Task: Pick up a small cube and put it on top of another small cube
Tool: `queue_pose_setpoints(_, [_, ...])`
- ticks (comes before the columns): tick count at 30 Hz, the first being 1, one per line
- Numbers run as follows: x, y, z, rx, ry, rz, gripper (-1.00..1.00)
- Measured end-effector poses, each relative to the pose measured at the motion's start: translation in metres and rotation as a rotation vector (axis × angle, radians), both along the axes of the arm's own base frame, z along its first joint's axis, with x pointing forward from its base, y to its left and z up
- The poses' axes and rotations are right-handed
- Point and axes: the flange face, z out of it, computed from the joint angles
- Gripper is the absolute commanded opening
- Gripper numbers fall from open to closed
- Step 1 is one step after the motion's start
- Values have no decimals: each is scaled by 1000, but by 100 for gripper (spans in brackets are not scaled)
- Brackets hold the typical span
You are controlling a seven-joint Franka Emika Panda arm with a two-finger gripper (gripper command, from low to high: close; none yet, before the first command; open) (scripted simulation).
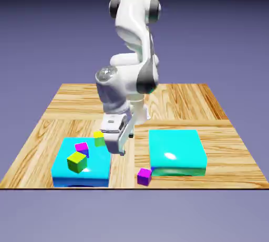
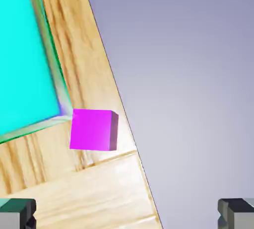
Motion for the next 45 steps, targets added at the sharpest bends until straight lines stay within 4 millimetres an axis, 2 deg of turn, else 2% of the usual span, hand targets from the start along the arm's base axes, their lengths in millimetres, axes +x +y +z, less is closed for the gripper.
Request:
queue_pose_setpoints(13, [33,4,-70,235,149,505,0])
queue_pose_setpoints(26, [48,25,-140,589,221,988,0])
queue_pose_setpoints(33, [46,45,-178,829,229,1227,0])
queue_pose_setpoints(35, [46,45,-179,835,229,1232,0])
queue_pose_setpoints(40, [12,59,-223,835,227,1233,0])
queue_pose_setpoints(41, [8,60,-227,835,227,1233,-100])
queue_pose_setpoints(43, [8,60,-227,834,227,1234,-100])
queue_pose_setpoints(45, [23,55,-210,836,227,1234,-100])
